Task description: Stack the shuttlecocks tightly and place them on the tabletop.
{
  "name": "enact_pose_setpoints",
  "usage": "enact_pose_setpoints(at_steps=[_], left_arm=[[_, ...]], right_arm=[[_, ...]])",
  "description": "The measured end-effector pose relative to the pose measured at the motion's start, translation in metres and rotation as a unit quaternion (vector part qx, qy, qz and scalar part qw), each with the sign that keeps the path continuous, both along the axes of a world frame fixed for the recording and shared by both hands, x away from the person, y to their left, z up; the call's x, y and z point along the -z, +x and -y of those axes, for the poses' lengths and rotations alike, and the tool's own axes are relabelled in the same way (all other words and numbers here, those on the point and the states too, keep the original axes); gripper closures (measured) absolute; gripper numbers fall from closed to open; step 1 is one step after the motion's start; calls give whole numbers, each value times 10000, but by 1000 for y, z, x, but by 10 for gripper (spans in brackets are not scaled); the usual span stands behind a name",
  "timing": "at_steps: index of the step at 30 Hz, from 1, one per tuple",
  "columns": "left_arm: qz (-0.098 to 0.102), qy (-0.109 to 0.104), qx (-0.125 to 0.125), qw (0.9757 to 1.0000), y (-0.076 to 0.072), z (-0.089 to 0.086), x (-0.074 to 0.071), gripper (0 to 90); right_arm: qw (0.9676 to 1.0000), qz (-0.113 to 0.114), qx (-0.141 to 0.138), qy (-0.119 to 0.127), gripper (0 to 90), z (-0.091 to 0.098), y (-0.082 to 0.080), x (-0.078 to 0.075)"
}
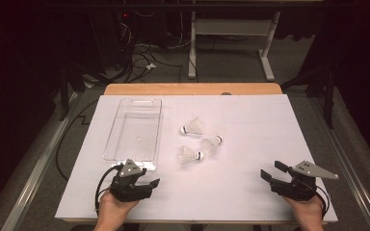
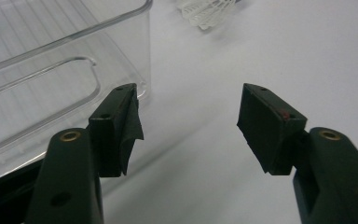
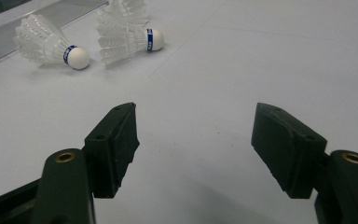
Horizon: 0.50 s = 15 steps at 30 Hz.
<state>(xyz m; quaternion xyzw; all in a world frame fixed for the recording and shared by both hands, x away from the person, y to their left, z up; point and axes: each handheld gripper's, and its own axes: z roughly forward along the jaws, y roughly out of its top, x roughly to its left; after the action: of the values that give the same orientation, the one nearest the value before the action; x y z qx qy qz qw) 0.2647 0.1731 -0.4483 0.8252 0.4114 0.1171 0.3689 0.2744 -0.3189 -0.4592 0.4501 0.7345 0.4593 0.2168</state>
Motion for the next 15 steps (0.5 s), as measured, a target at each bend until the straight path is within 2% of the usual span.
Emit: enact_pose_setpoints(at_steps=[7,15], left_arm=[[50,-17,-192,9998,-4,-14,3,392],[126,-133,-398,9990,-7,-32,3,399]], right_arm=[[10000,-23,39,2,318,0,0,0],[10000,-29,61,0,317,0,0,0]])
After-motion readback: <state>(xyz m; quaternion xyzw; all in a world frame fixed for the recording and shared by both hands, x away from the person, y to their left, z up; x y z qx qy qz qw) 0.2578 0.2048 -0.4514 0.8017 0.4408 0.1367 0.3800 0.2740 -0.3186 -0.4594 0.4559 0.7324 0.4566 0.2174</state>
